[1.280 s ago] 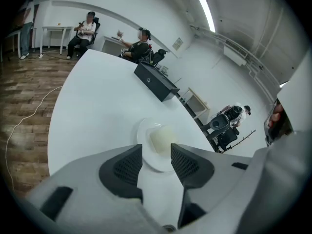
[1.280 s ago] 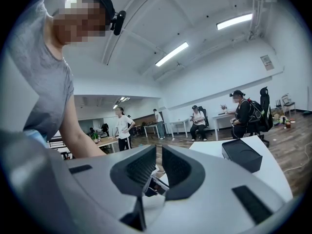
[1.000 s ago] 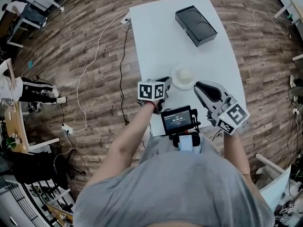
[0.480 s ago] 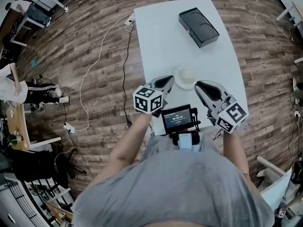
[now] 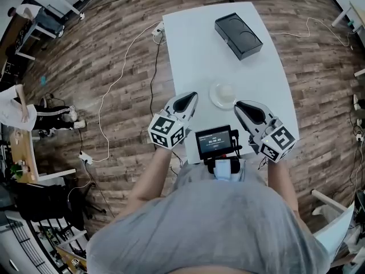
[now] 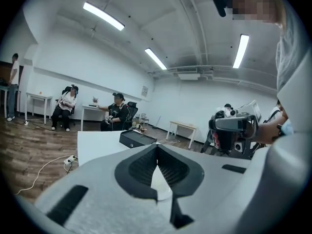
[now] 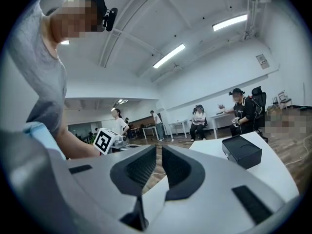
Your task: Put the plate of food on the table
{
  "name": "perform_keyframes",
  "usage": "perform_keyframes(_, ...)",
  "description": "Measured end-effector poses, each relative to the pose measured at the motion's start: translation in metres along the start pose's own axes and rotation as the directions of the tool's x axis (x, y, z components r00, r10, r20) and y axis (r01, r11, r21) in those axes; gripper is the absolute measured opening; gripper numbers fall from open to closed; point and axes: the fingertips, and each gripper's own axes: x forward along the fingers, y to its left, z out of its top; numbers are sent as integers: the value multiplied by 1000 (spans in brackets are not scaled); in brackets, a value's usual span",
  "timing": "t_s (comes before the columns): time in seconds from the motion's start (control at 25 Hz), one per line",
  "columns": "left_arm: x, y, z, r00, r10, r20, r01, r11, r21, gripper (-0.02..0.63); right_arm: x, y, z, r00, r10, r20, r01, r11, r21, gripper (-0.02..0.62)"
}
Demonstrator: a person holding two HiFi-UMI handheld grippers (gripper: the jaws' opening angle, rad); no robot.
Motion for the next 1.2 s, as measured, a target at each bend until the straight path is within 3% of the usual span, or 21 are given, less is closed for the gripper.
perform_keyframes(0.32, -19, -24, 22, 998, -15, 69, 11, 999, 50, 18, -7, 4, -1, 1000, -14, -3, 14, 1000, -5, 34)
perform_keyframes(0.52, -33, -31, 23, 996, -16, 89, 13, 999, 42, 18, -10, 9, -4, 1000, -24, -4, 24, 1000, -9, 34)
perform_keyframes(0.84, -36, -45, 20, 996, -31, 80, 24, 996, 88, 18, -16, 10, -9, 999, -33, -6, 32, 999, -12, 34)
perform_keyframes(1.2, -53, -45, 19, 995, -43, 85, 37, 996, 79, 18, -17, 23, -8, 998, -60, -17, 59, 998, -32, 34)
